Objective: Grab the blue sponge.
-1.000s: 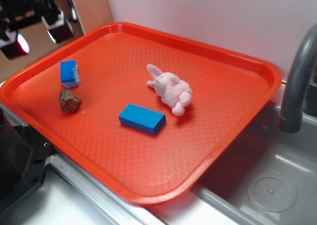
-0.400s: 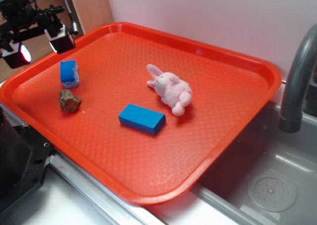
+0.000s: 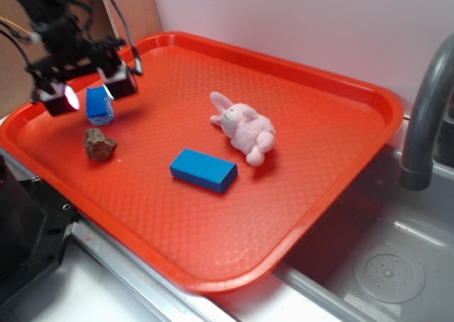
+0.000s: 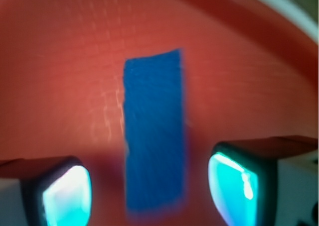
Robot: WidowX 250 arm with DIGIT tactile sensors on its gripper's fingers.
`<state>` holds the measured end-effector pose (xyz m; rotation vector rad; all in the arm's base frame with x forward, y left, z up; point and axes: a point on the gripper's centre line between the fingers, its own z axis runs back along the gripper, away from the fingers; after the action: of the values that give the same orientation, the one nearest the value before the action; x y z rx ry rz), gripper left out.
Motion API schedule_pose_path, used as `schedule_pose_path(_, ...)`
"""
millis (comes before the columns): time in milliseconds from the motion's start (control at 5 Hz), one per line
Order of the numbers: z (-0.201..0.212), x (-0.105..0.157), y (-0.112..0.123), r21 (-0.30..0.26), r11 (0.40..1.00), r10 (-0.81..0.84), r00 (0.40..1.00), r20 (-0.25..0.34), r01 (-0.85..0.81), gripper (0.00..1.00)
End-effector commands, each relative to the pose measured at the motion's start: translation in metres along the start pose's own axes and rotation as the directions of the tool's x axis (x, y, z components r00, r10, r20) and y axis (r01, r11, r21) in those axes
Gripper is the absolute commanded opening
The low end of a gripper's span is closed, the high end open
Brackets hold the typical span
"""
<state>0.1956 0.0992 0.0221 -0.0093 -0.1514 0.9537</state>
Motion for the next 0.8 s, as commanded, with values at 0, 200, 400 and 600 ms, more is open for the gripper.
schedule_pose_path(0,-0.009,0.006,-0.003,0.050,0.999,0.003,0.999,0.050,-0.005,0.00)
schedule_pose_path(200,0.022,-0.003,0.001,0.053,0.999,-0.017,0.999,0.035,0.015,0.00)
schedule_pose_path(400,0.072,-0.018,0.001,-0.018,0.991,-0.133,0.987,0.088,0.135,0.00)
schedule_pose_path(600,0.123,-0.034,-0.020,-0.059,0.959,-0.269,0.958,0.102,0.276,0.00)
